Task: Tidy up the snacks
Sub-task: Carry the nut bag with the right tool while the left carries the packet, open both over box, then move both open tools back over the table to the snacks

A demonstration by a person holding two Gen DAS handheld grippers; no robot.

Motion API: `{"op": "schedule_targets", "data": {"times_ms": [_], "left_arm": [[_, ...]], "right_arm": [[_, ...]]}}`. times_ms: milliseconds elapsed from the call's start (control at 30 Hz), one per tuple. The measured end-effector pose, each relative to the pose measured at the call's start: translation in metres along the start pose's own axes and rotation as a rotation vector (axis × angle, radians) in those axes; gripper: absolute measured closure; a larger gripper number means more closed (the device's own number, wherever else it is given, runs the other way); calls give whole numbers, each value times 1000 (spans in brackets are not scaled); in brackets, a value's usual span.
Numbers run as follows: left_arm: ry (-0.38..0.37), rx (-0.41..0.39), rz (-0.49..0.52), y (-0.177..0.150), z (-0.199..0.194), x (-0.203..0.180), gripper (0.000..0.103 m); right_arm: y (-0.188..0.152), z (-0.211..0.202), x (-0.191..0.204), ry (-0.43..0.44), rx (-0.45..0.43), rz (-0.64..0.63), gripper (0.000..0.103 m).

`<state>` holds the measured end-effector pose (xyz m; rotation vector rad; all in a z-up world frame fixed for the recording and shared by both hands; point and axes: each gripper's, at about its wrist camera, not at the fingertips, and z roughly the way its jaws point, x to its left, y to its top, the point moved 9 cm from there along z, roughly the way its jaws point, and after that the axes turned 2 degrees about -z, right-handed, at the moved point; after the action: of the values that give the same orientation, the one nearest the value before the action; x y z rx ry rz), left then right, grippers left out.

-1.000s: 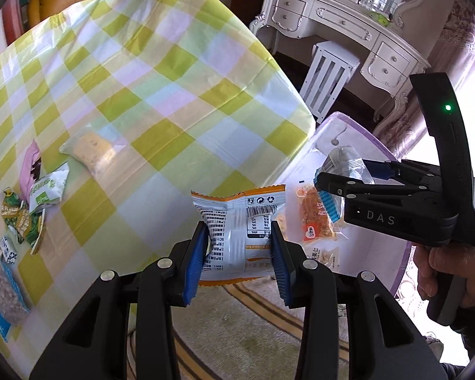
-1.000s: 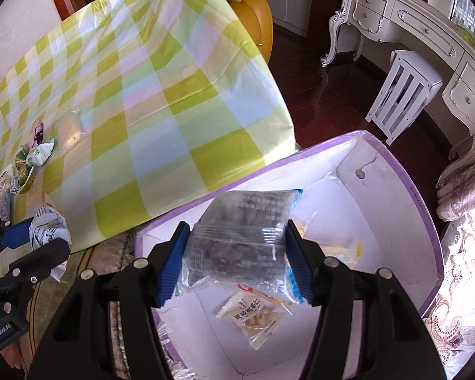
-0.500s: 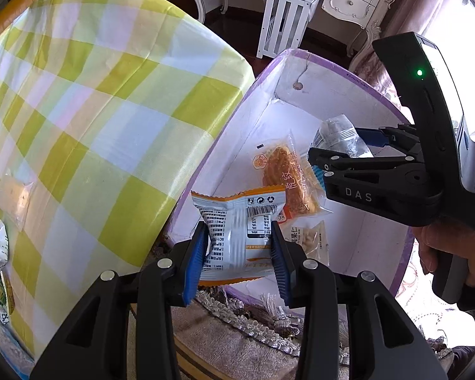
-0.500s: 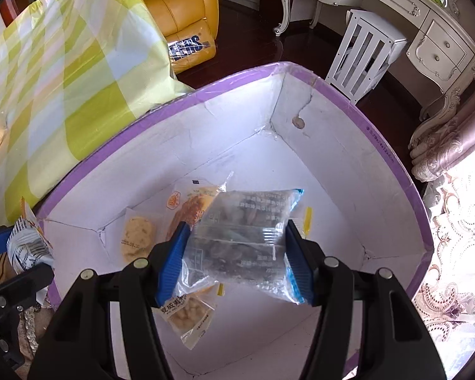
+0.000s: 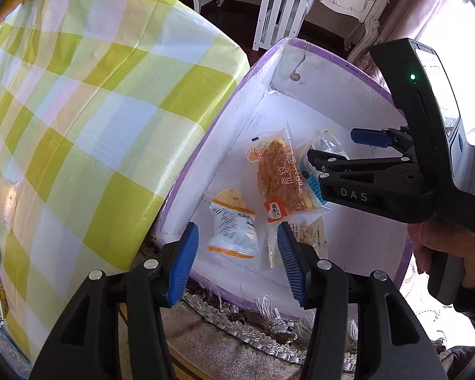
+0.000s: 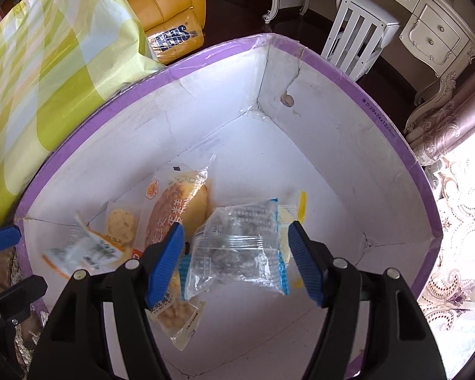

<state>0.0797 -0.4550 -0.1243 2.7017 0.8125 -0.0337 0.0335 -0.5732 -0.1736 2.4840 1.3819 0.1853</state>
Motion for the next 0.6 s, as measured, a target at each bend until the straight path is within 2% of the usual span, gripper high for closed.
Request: {"op": "schedule_targets", "data": {"times_ms": [100, 300, 600], "left_arm": [[2, -19, -4, 1, -4, 1, 42], [10, -85, -49, 4, -21, 11, 40], [80, -191, -118, -2, -56, 44, 40]], "right_arm": [[1, -3, 1, -5, -5, 3, 31], [10, -20, 10, -2, -48, 10, 27], [33, -63, 41, 45, -151, 4, 27]]}}
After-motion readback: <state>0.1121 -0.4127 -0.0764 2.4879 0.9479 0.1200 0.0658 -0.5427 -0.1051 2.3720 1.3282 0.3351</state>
